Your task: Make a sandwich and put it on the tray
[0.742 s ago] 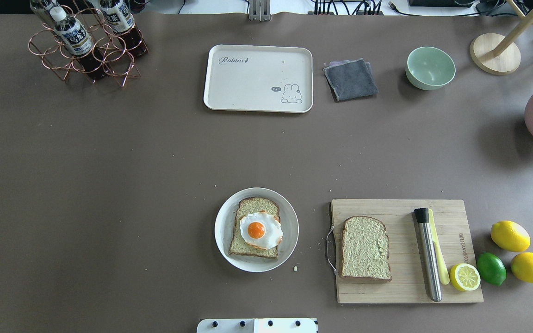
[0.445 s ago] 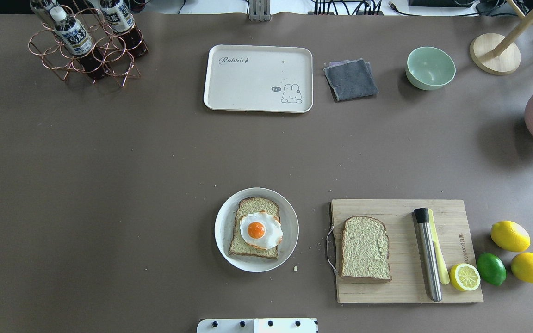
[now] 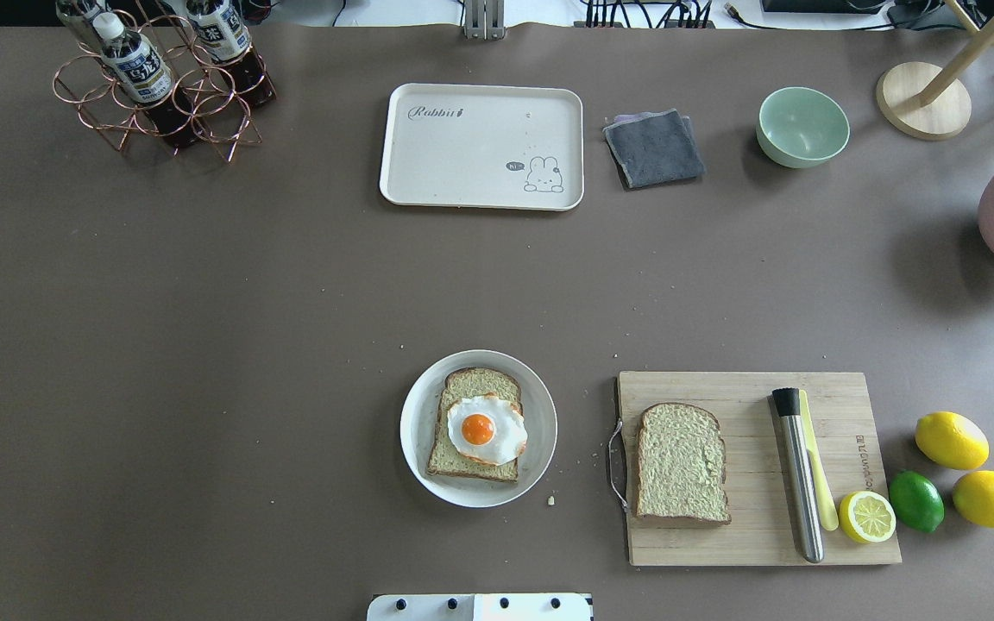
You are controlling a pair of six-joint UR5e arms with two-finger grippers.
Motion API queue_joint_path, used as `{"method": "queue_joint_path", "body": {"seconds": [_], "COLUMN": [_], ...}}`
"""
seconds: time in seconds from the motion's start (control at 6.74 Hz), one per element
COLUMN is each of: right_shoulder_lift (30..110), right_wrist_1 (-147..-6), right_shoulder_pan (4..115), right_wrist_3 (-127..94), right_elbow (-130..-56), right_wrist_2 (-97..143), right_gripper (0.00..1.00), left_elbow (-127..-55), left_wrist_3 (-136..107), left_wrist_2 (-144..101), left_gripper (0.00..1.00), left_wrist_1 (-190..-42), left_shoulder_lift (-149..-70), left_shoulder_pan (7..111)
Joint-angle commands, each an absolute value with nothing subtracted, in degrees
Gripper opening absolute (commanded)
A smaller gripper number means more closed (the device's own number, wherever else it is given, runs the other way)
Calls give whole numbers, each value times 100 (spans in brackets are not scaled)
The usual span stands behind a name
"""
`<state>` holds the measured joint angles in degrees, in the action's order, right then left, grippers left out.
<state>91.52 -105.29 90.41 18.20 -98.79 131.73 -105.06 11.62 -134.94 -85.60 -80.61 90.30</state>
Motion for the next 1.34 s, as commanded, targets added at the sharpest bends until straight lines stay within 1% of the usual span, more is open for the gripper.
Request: {"method": "queue_joint_path", "body": {"seconds": [0.0,1.19], "right_shoulder_lift": [9158,9158], "right_wrist_1": [-10529,-10529], "right_shoulder_pan": [8974,8930], "right_wrist_3": [1828,1828], "right_elbow": [-9870,-9861], "right_wrist_2": [13105,13043], "right_gripper": [100,100], "left_elbow": [-10494,-10503], "left_wrist_3": [1169,916], "left_wrist_2": [-13500,-13500], "left_gripper": [98,98], "left_wrist_1": [-8552,-8534], "left_shoulder_lift": [-8051,-8060], "left_shoulder_pan": [9009,8912]}}
